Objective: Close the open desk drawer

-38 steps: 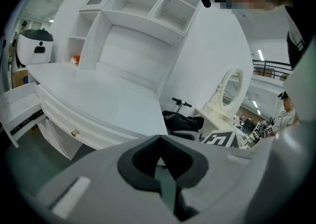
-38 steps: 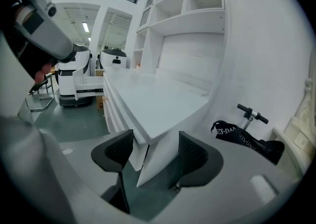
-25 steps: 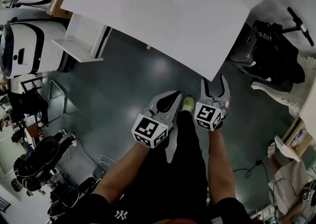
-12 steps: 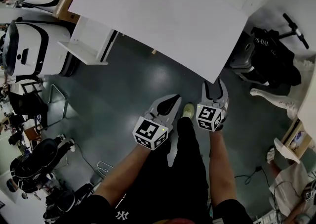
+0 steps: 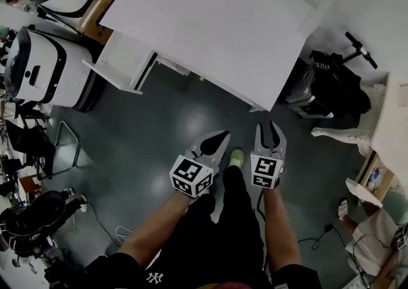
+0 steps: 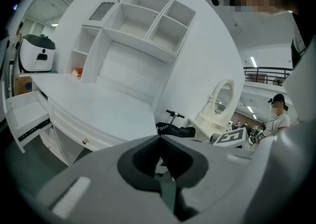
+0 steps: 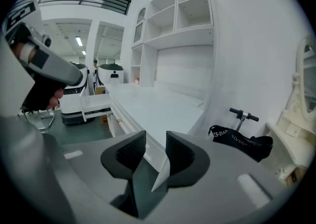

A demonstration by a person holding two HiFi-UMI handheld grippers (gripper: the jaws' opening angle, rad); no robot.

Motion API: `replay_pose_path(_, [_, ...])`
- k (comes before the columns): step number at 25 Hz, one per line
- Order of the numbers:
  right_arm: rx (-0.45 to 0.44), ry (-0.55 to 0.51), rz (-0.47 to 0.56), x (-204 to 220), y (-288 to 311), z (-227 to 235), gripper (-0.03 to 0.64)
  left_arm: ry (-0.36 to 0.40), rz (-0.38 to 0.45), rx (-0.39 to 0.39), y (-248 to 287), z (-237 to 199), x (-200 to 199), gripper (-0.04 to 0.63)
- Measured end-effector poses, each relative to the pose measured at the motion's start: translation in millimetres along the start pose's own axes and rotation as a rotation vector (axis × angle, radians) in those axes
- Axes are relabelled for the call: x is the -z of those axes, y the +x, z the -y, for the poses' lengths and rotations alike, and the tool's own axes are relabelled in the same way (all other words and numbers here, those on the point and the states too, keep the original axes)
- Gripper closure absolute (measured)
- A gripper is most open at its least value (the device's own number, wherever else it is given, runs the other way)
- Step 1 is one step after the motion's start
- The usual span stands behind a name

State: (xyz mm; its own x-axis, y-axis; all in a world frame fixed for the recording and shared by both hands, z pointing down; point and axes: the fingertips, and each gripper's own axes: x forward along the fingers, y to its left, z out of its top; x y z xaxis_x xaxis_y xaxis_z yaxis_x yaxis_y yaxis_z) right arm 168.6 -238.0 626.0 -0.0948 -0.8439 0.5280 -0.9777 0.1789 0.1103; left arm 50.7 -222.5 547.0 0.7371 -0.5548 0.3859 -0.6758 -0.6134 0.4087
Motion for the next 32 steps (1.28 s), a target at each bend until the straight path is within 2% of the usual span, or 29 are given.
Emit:
replay_pose_path(5, [-0.024, 0.078, 0.057, -33, -50, -20, 0.531, 0.015, 0.020, 0.014, -36, 16, -9, 0.595])
replay_pose_path(12, [-0.083, 0.100, 0.137, -74, -118, -67, 0.592, 0.015, 0.056, 0.005, -99, 31, -28, 0.595])
replay_pose_path(20, [-0.160, 0.160, 0.185, -124, -179, -120, 0.592, 0.034, 0.106, 0.019, -165, 48, -60, 0.595])
replay_pose_path(27, [-0.186, 0.184, 0.280, -175, -230, -140, 0.593, 0.067, 0.162, 0.025, -208, 72, -89, 0.595])
replay_pose_path(32, [-0.191, 0.183, 0.313, -187, -255, -150, 0.594, 0.081, 0.210, 0.064, -229, 93, -103, 0.595])
